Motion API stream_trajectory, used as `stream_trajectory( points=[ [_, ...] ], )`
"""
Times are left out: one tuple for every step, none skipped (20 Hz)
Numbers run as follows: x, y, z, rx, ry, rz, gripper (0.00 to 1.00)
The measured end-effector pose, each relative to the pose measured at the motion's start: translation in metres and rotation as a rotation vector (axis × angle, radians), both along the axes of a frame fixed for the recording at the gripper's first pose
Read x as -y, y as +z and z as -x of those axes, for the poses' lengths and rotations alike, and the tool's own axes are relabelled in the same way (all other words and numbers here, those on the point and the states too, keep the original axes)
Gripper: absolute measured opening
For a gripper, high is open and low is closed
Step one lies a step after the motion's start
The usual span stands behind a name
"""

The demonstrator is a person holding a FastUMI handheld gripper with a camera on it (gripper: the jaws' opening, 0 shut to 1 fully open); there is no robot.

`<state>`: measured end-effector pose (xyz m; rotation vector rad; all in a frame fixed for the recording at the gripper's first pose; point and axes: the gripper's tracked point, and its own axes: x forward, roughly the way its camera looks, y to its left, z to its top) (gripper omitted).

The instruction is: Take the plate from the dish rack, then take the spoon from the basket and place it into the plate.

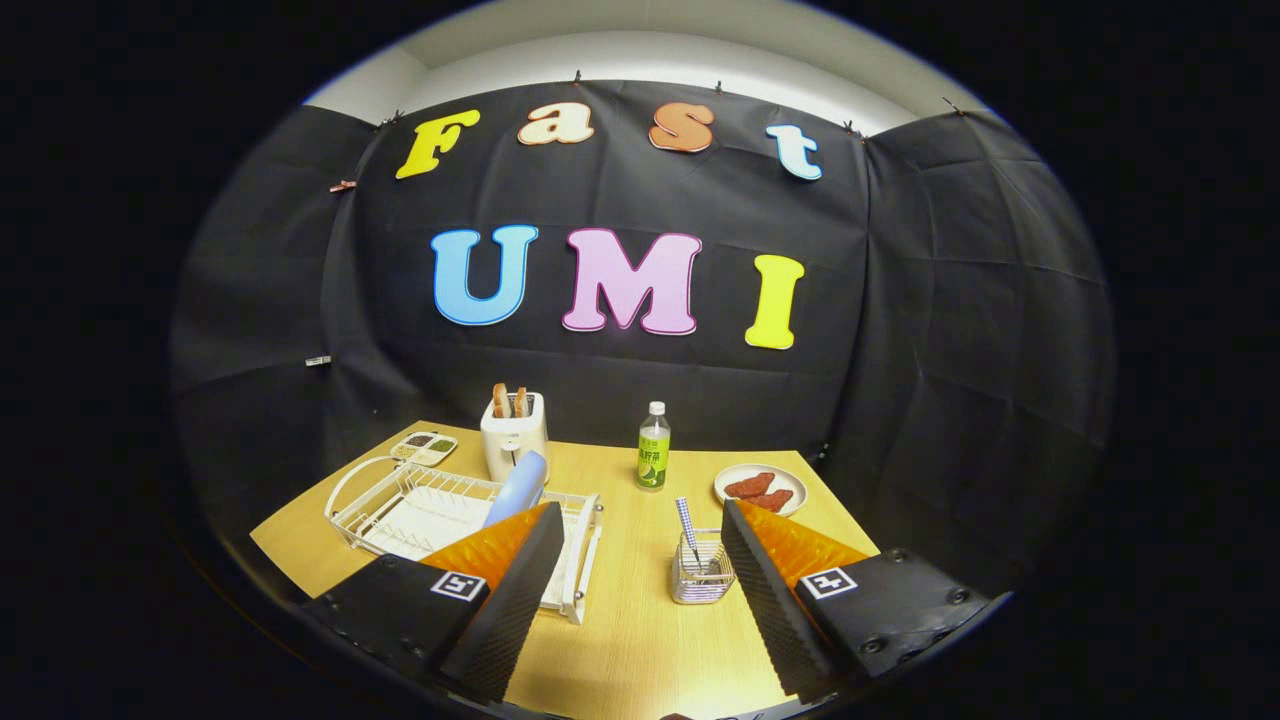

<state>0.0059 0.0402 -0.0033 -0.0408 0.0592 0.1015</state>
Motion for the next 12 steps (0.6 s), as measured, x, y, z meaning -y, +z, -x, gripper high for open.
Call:
stream_trajectory(
  points=[
    [-0.004,0.004,-0.005,-0.006,-0.004,0.01,0.97],
    [-0.008,0.007,-0.012,-0.015,-0.012,0.026,0.97],
    [-0.011,0.011,-0.019,-0.024,-0.031,0.049,0.97],
    [-0.012,0.018,-0.028,-0.027,-0.06,0.076,0.97],
    [-0.018,0.025,-0.037,-0.023,-0.076,0.099,0.98],
    [-0.032,0.035,-0.047,-0.01,-0.078,0.121,0.98],
    [-0.043,0.042,-0.057,0.0,-0.072,0.141,0.98],
    [-0.059,0.047,-0.068,0.006,-0.054,0.169,0.98],
    [-0.073,0.048,-0.078,0.009,-0.035,0.19,0.98],
    [-0.087,0.046,-0.088,0.006,-0.016,0.208,0.98],
    [-0.1,0.042,-0.098,-0.006,-0.001,0.224,0.98],
    [-0.111,0.035,-0.108,-0.024,0.008,0.243,0.98]
  ],
)
